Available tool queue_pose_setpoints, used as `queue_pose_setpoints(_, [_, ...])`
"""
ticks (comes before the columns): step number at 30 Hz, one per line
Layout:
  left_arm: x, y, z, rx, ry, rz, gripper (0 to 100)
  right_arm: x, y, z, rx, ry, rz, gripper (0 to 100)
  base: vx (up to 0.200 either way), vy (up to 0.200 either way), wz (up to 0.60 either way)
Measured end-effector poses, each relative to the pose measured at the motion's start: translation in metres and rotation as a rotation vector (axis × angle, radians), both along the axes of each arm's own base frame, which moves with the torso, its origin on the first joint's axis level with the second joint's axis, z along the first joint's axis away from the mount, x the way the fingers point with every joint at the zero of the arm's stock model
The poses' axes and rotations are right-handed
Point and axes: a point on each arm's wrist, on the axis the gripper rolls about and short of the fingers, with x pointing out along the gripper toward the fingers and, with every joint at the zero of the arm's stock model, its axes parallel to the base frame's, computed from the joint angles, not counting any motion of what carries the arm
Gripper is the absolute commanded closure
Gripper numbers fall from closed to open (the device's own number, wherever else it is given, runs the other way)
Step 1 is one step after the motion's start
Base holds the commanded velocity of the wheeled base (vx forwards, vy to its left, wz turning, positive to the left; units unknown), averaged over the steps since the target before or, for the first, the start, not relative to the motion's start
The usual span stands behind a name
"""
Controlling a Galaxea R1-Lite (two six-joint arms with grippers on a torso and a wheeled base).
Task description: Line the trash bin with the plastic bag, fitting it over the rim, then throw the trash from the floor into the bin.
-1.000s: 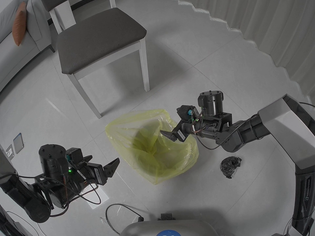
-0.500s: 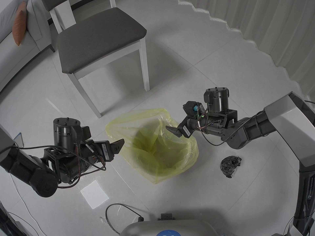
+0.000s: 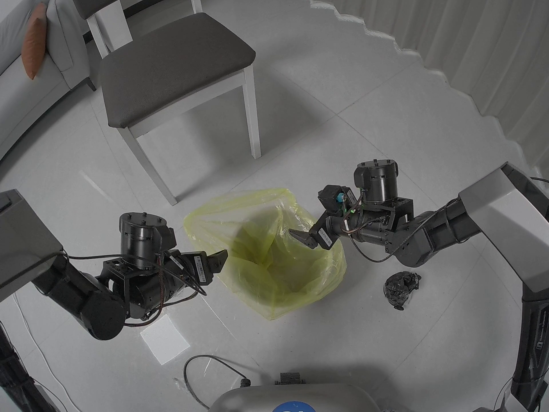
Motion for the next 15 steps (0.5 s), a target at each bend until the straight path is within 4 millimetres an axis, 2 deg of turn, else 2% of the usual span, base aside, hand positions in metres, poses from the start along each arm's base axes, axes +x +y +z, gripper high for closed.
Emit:
queue_pose_setpoints(5, [0.008,-0.004,-0.004,-0.006,0.003,-0.001,0,-0.004,-0.001,0.002,-0.003,0.000,0.003,0,0.000,0.000,0.00])
queue_pose_setpoints(6, [0.010,-0.005,-0.006,-0.007,0.002,-0.002,100,-0.005,-0.002,0.004,-0.002,-0.002,0.003,0,0.000,0.000,0.00])
queue_pose_setpoints(12, [0.015,-0.009,-0.012,-0.017,-0.010,-0.013,100,-0.008,-0.005,0.011,0.002,-0.010,0.000,0,0.000,0.000,0.00])
queue_pose_setpoints(15, [0.011,-0.009,-0.020,-0.009,0.020,-0.016,100,-0.010,-0.008,0.013,0.002,-0.010,-0.004,0,0.000,0.000,0.00])
